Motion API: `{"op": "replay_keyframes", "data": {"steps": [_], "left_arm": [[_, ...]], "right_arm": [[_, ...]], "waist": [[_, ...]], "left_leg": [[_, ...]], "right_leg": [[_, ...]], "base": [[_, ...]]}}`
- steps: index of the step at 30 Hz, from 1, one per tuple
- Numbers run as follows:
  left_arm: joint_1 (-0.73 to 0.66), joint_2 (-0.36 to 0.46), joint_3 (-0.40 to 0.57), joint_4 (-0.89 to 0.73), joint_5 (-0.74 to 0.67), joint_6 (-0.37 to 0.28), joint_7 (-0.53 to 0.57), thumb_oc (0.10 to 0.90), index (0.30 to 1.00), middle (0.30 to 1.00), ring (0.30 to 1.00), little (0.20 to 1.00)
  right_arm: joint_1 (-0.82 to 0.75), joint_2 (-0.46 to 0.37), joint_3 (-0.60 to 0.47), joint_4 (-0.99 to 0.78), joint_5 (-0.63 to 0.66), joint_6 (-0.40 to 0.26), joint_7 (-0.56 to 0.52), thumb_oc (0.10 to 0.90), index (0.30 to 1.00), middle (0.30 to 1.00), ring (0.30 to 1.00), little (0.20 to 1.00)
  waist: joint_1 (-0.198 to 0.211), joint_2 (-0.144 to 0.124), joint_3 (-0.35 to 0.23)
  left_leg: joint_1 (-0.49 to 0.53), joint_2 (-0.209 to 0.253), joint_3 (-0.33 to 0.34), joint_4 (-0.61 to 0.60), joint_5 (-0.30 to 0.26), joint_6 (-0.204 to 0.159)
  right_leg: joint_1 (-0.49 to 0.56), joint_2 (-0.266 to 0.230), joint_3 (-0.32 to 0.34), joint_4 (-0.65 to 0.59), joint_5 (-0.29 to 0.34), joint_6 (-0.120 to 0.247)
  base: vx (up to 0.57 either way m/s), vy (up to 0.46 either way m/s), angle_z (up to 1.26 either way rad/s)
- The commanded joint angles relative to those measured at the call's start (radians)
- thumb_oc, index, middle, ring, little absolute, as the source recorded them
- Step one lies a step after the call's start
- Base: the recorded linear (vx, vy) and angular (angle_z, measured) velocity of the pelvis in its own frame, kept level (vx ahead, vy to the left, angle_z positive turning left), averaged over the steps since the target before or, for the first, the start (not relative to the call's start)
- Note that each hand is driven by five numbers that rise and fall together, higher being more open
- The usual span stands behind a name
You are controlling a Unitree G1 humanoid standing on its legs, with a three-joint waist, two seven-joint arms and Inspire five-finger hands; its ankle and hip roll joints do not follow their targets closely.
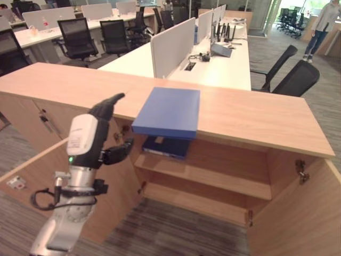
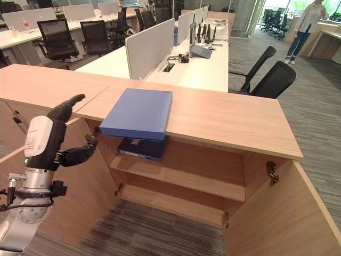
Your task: Put the empty folder in the office cabinet
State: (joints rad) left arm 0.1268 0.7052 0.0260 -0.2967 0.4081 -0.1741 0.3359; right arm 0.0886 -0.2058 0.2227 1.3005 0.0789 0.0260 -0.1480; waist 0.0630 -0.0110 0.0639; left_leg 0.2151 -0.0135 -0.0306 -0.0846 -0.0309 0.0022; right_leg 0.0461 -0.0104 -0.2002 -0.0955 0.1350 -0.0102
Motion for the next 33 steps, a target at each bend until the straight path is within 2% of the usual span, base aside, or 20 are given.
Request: {"op": "replay_keyframes", "data": {"steps": [1,5,8,17,22,27,33], "left_arm": [[-0.115,0.073,0.015,-0.098,-0.013,-0.054,0.008,0.8,0.9,0.9,0.9,0.9],[-0.122,0.072,-0.012,-0.094,-0.027,-0.056,-0.017,0.8,0.9,0.9,0.9,0.9],[-0.169,0.087,-0.067,-0.071,-0.01,-0.052,-0.038,0.8,0.9,0.9,0.9,0.9],[-0.334,0.147,-0.188,0.043,0.125,-0.028,-0.022,0.8,0.9,0.9,0.9,0.9],[-0.458,0.176,-0.28,0.129,0.25,-0.001,0.016,0.8,0.9,0.9,0.9,0.9],[-0.548,0.173,-0.367,0.223,0.36,0.033,0.039,0.8,0.9,0.9,0.9,0.9],[-0.58,0.138,-0.399,0.27,0.334,0.04,0.017,0.8,0.9,0.9,0.9,0.9]], "right_arm": [[-0.057,-0.006,0.043,0.02,-0.024,-0.007,-0.003,0.8,0.9,0.9,0.9,0.9],[-0.055,-0.009,0.041,0.022,-0.03,-0.003,0.0,0.8,0.9,0.9,0.9,0.9],[-0.054,-0.013,0.049,0.024,-0.04,0.001,0.003,0.8,0.9,0.9,0.9,0.9],[-0.056,-0.029,0.059,0.025,-0.055,0.001,0.004,0.8,0.9,0.9,0.9,0.9],[-0.055,-0.039,0.066,0.034,-0.061,0.001,0.002,0.8,0.9,0.9,0.9,0.9],[-0.058,-0.048,0.068,0.049,-0.068,0.001,-0.006,0.8,0.9,0.9,0.9,0.9],[-0.063,-0.052,0.06,0.049,-0.062,0.003,-0.006,0.8,0.9,0.9,0.9,0.9]], "waist": [[-0.009,-0.002,-0.04],[-0.012,-0.004,-0.041],[-0.02,-0.004,-0.044],[-0.036,0.001,-0.048],[-0.052,0.008,-0.055],[-0.061,0.013,-0.059],[-0.065,0.016,-0.06]], "left_leg": [[-0.045,-0.032,-0.041,-0.003,-0.061,0.007],[-0.046,-0.033,-0.038,-0.003,-0.06,0.007],[-0.045,-0.033,-0.034,-0.003,-0.061,0.008],[-0.044,-0.034,-0.025,-0.003,-0.061,0.01],[-0.038,-0.035,-0.014,-0.003,-0.066,0.012],[-0.033,-0.036,-0.005,-0.003,-0.071,0.014],[-0.029,-0.037,-0.001,-0.003,-0.073,0.015]], "right_leg": [[0.073,0.003,0.034,0.008,-0.164,0.087],[0.072,0.005,0.039,0.008,-0.163,0.088],[0.072,0.006,0.044,0.008,-0.162,0.087],[0.069,0.005,0.053,0.008,-0.156,0.09],[0.069,0.005,0.063,0.008,-0.155,0.092],[0.071,0.005,0.07,0.008,-0.157,0.094],[0.072,0.005,0.073,0.008,-0.157,0.094]], "base": [[0.0,0.0,0.0],[0.0,0.0,0.0],[0.0,0.0,0.0],[0.0,0.004,-0.05],[0.01,0.013,-0.07],[0.01,0.013,-0.13],[0.0,0.0,0.0]]}}
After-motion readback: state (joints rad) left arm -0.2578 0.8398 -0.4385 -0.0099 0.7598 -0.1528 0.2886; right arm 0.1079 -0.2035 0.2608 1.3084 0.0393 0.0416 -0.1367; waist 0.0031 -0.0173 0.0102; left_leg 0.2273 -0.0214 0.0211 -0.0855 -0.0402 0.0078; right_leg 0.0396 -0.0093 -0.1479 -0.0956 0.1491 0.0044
